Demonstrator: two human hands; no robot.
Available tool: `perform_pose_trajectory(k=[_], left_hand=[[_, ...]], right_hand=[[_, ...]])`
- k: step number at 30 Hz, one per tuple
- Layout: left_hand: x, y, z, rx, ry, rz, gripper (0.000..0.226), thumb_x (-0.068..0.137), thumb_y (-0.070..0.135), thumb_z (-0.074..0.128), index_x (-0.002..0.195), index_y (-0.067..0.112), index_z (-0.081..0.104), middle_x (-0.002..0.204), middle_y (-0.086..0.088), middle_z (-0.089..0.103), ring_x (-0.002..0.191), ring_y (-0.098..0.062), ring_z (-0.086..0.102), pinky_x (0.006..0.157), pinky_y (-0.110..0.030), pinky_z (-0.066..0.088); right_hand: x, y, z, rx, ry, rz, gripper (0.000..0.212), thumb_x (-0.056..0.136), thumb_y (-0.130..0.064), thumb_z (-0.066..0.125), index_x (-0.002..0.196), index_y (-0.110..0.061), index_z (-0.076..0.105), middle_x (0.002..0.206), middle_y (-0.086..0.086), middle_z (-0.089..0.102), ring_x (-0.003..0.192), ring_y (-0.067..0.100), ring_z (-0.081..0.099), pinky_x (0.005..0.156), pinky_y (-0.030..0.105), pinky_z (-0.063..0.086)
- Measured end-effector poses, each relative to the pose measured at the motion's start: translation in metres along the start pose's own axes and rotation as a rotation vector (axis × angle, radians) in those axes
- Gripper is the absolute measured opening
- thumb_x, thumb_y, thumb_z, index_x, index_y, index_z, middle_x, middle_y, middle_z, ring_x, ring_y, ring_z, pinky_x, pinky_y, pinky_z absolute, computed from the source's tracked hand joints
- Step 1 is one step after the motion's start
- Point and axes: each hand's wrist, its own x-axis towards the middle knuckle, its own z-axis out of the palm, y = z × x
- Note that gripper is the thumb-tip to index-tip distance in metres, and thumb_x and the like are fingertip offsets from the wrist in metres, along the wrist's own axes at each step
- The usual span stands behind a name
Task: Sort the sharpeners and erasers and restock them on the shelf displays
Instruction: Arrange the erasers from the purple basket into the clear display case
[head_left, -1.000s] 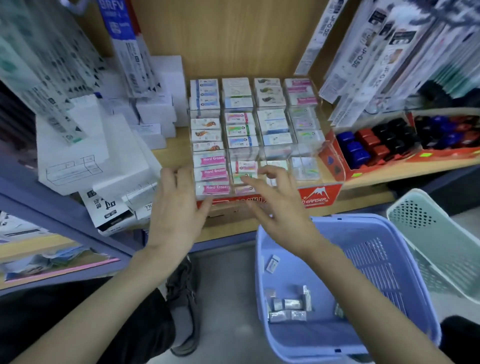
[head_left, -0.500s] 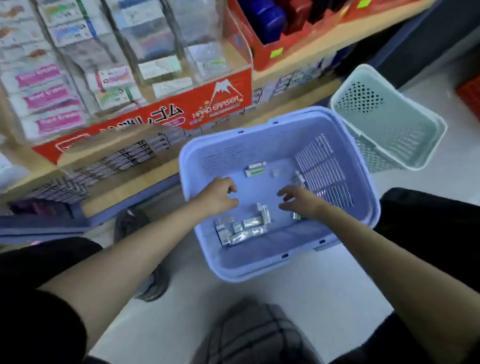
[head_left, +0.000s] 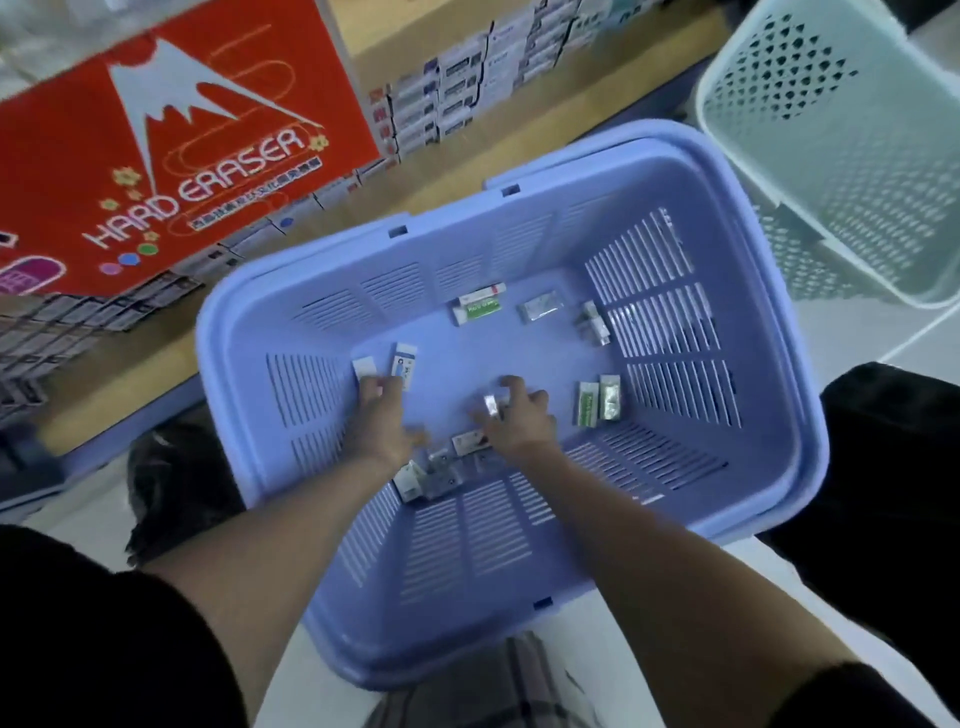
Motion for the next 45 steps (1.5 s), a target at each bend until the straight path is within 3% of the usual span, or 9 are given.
perform_pose_trajectory(k=[3, 7, 12, 16, 26, 30, 36, 42, 45], left_hand=[[0.011, 0.002, 0.003, 0.017, 0.252, -0.07, 0.063, 0.079, 0.016, 0.074, 0.13, 0.002, 0.039, 0.136, -0.019, 0.029, 0.116, -0.04, 0.044, 0.086, -0.045, 0.041], [0.032, 0.012, 0.007, -0.113, 0.292, -0.192, 0.075, 0.084, 0.019, 0.069, 0.143, 0.004, 0.026, 0.145, -0.022, 0.021, 0.13, -0.037, 0.031, 0.101, -0.038, 0.03], [0.044, 0.016, 0.018, -0.103, 0.366, -0.234, 0.053, 0.084, 0.02, 0.068, 0.13, 0.007, 0.046, 0.137, -0.02, 0.031, 0.123, -0.036, 0.031, 0.098, -0.041, 0.03], [0.046, 0.006, 0.021, -0.145, 0.335, -0.136, 0.049, 0.08, 0.012, 0.071, 0.124, 0.005, 0.051, 0.132, -0.021, 0.035, 0.119, -0.039, 0.037, 0.099, -0.04, 0.032], [0.041, 0.021, 0.017, -0.268, 0.12, -0.407, 0.07, 0.07, 0.024, 0.078, 0.128, 0.008, 0.042, 0.131, -0.024, 0.036, 0.116, -0.041, 0.044, 0.093, -0.038, 0.043], [0.031, 0.021, 0.007, -0.437, -0.108, -0.425, 0.032, 0.056, 0.033, 0.072, 0.082, 0.017, 0.061, 0.096, -0.01, 0.065, 0.081, -0.025, 0.063, 0.073, -0.035, 0.055], [0.013, 0.022, -0.006, -0.762, -0.059, -0.288, 0.026, 0.08, 0.011, 0.074, 0.099, 0.012, 0.056, 0.088, 0.0, 0.057, 0.086, -0.019, 0.055, 0.079, -0.034, 0.049], [-0.013, 0.035, -0.037, -0.854, -0.075, -0.098, 0.013, 0.079, 0.013, 0.074, 0.084, 0.009, 0.062, 0.08, -0.003, 0.066, 0.077, -0.014, 0.06, 0.077, -0.028, 0.046], [-0.035, 0.049, -0.059, -0.987, -0.091, -0.055, 0.009, 0.086, 0.011, 0.066, 0.081, 0.014, 0.058, 0.061, 0.011, 0.067, 0.058, -0.001, 0.061, 0.056, -0.015, 0.048]], right_hand=[[0.005, -0.001, 0.012, 0.011, 0.095, 0.028, 0.029, 0.096, -0.026, 0.044, 0.125, -0.021, 0.044, 0.128, 0.015, 0.036, 0.106, 0.042, 0.045, 0.093, 0.043, 0.039], [0.011, 0.002, 0.018, 0.153, 0.137, 0.086, 0.024, 0.095, -0.019, 0.046, 0.118, -0.022, 0.053, 0.126, 0.013, 0.037, 0.106, 0.041, 0.047, 0.092, 0.042, 0.044], [0.019, 0.008, 0.014, 0.247, 0.108, 0.092, 0.023, 0.093, -0.011, 0.049, 0.111, -0.022, 0.058, 0.121, 0.012, 0.038, 0.102, 0.042, 0.051, 0.091, 0.042, 0.047], [0.021, 0.008, 0.009, 0.234, 0.123, 0.02, 0.022, 0.091, -0.008, 0.051, 0.105, -0.022, 0.06, 0.119, 0.012, 0.038, 0.101, 0.041, 0.051, 0.091, 0.042, 0.047], [0.014, -0.004, 0.011, 0.151, 0.068, 0.013, 0.022, 0.083, -0.007, 0.056, 0.094, -0.024, 0.046, 0.104, 0.01, 0.054, 0.087, 0.033, 0.058, 0.076, 0.039, 0.051], [0.014, -0.006, 0.004, 0.297, -0.034, 0.022, 0.022, 0.083, -0.006, 0.058, 0.099, -0.019, 0.051, 0.088, 0.003, 0.054, 0.074, 0.026, 0.055, 0.064, 0.036, 0.051], [0.003, -0.002, -0.024, 0.577, -0.15, 0.083, 0.018, 0.081, -0.002, 0.07, 0.097, -0.005, 0.061, 0.037, -0.004, 0.051, 0.029, 0.005, 0.045, 0.034, 0.014, 0.036], [-0.034, -0.016, -0.062, 0.997, -0.33, -0.094, 0.015, 0.086, 0.002, 0.061, 0.094, -0.01, 0.062, 0.06, 0.0, 0.065, 0.054, 0.01, 0.061, 0.05, 0.019, 0.048], [-0.058, -0.024, -0.072, 1.096, -0.378, -0.157, 0.013, 0.088, 0.001, 0.058, 0.093, -0.01, 0.062, 0.069, 0.003, 0.067, 0.061, 0.012, 0.064, 0.051, 0.021, 0.049]])
